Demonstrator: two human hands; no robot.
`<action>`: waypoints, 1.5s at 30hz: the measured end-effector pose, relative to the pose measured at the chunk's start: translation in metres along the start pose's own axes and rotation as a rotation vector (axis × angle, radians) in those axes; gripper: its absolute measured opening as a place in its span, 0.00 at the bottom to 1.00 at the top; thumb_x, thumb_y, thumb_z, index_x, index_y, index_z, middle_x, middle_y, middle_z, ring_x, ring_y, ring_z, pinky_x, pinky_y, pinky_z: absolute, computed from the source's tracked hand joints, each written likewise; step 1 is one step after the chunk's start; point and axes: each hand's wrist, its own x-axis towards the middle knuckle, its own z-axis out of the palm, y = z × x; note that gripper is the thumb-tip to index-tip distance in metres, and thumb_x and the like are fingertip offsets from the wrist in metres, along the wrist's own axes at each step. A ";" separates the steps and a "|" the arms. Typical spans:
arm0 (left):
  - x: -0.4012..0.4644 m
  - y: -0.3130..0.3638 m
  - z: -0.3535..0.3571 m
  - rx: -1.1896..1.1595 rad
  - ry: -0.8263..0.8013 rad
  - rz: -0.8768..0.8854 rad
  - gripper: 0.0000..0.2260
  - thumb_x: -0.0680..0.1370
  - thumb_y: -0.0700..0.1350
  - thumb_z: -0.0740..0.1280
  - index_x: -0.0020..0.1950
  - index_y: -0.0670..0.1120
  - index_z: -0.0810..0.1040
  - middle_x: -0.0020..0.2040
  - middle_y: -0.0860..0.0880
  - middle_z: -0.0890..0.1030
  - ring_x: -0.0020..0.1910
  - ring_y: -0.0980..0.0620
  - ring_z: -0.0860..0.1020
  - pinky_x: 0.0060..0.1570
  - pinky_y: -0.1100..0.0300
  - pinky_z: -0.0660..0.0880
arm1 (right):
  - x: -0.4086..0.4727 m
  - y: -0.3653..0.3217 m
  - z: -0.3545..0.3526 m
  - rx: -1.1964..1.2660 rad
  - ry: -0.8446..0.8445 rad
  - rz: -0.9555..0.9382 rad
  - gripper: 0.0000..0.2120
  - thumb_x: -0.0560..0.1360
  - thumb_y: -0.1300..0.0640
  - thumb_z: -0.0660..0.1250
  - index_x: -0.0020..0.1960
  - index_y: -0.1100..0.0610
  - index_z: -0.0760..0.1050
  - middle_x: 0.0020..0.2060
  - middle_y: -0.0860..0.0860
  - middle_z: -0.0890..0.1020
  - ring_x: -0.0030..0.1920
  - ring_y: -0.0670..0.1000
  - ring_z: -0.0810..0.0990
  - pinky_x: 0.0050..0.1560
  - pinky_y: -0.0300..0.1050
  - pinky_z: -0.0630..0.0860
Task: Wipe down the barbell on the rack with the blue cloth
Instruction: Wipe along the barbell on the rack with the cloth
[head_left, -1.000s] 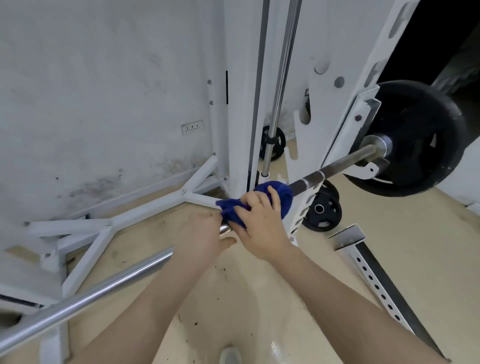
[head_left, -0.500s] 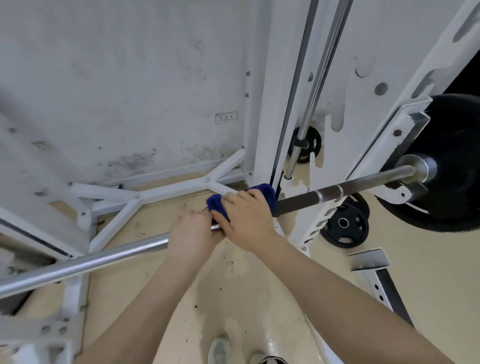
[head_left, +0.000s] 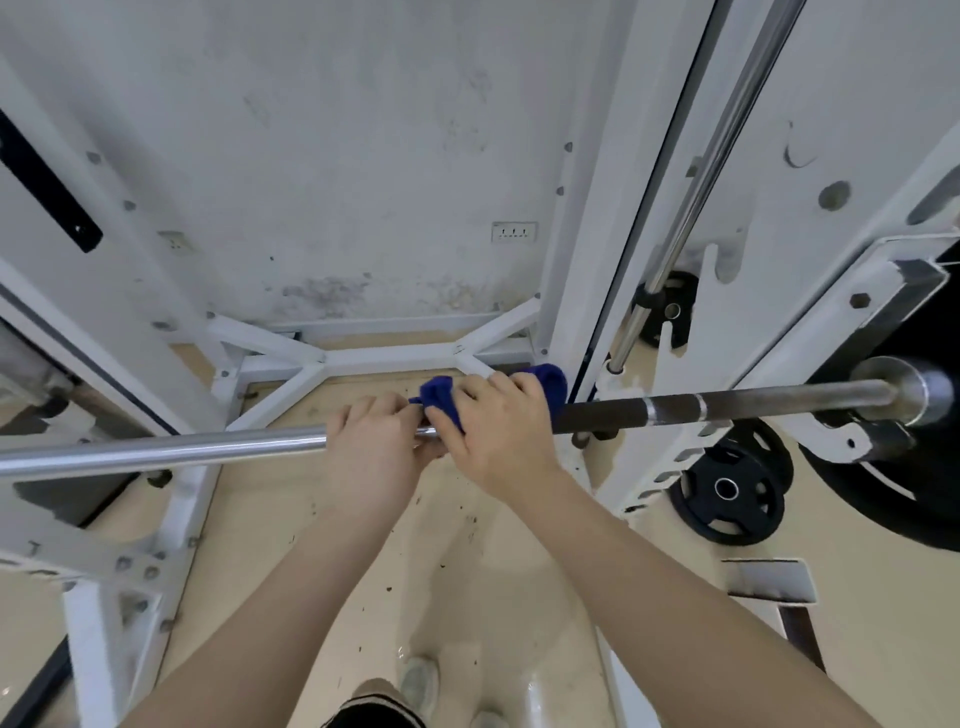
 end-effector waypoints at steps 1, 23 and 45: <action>0.000 0.000 0.000 -0.009 0.009 -0.012 0.11 0.62 0.48 0.78 0.36 0.44 0.81 0.36 0.46 0.81 0.37 0.42 0.79 0.42 0.49 0.71 | -0.001 0.005 0.000 -0.008 -0.009 -0.056 0.23 0.76 0.44 0.51 0.37 0.54 0.78 0.32 0.49 0.81 0.33 0.52 0.78 0.40 0.46 0.71; 0.018 -0.012 -0.015 -0.095 -0.185 0.000 0.14 0.70 0.52 0.71 0.48 0.44 0.76 0.46 0.47 0.79 0.48 0.45 0.75 0.45 0.57 0.66 | -0.001 0.006 -0.004 -0.091 -0.002 0.098 0.22 0.77 0.48 0.52 0.34 0.56 0.76 0.28 0.50 0.78 0.32 0.53 0.75 0.40 0.47 0.69; 0.018 -0.021 -0.012 -0.131 -0.209 0.093 0.17 0.72 0.56 0.69 0.48 0.44 0.72 0.48 0.47 0.76 0.46 0.46 0.72 0.39 0.58 0.62 | -0.007 0.032 -0.022 -0.242 -0.301 0.049 0.22 0.77 0.45 0.51 0.45 0.56 0.80 0.43 0.51 0.80 0.45 0.53 0.76 0.47 0.48 0.69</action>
